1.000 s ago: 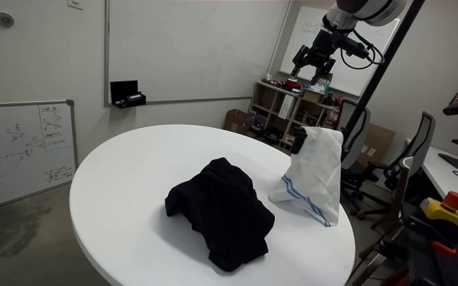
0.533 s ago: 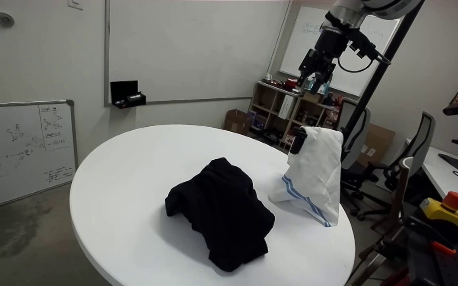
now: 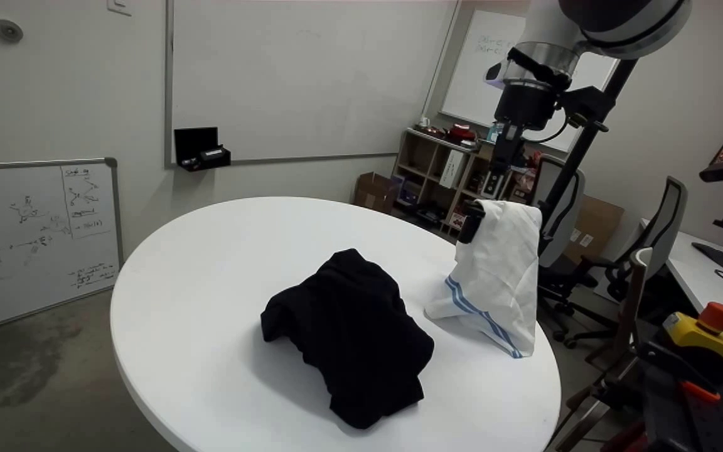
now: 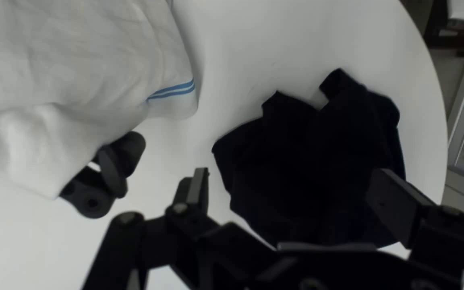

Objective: Hang the towel on the stand then hang the black t-shirt on the stand

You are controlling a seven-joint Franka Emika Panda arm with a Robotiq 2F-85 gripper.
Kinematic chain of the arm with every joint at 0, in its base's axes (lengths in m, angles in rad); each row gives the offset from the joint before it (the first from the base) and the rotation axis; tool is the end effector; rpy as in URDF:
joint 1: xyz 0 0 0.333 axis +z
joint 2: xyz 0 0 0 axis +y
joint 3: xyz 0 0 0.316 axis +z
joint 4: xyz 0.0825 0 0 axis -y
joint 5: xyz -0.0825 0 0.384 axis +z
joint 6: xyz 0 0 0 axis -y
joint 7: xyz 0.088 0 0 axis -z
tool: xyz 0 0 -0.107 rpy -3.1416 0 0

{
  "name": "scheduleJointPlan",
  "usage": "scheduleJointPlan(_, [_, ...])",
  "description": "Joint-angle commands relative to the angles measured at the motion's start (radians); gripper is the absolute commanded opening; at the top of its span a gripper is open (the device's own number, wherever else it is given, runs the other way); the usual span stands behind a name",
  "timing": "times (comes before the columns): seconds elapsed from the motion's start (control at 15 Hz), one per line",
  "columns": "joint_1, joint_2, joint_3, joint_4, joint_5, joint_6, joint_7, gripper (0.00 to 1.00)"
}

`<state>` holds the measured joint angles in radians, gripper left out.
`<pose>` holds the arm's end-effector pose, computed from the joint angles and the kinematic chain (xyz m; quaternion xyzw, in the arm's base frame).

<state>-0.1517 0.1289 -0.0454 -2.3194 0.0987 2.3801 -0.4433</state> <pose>0.5021 -0.0994 0.2805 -0.9953 -0.0861 0.0228 0.0390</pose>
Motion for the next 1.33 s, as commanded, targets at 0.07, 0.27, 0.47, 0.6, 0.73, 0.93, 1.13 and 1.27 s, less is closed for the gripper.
scheduleJointPlan(0.07, [0.029, -0.085, 0.012, -0.134, -0.027, 0.021, -0.086, 1.00])
scheduleJointPlan(0.27, [0.037, -0.050, 0.008, -0.107, -0.014, 0.014, -0.061, 1.00])
scheduleJointPlan(0.47, [0.022, -0.030, -0.018, -0.106, -0.055, 0.016, -0.012, 1.00])
scheduleJointPlan(0.6, [0.008, 0.012, -0.041, -0.109, -0.069, 0.060, 0.014, 1.00])
scheduleJointPlan(0.73, [0.004, 0.061, -0.051, -0.099, -0.079, 0.095, 0.034, 1.00])
scheduleJointPlan(0.93, [0.016, 0.122, -0.038, -0.081, -0.098, 0.141, 0.058, 1.00])
scheduleJointPlan(1.13, [0.062, 0.158, 0.000, -0.072, -0.142, 0.184, 0.099, 1.00])
scheduleJointPlan(1.27, [0.110, 0.179, 0.021, -0.058, -0.201, 0.219, 0.144, 1.00])
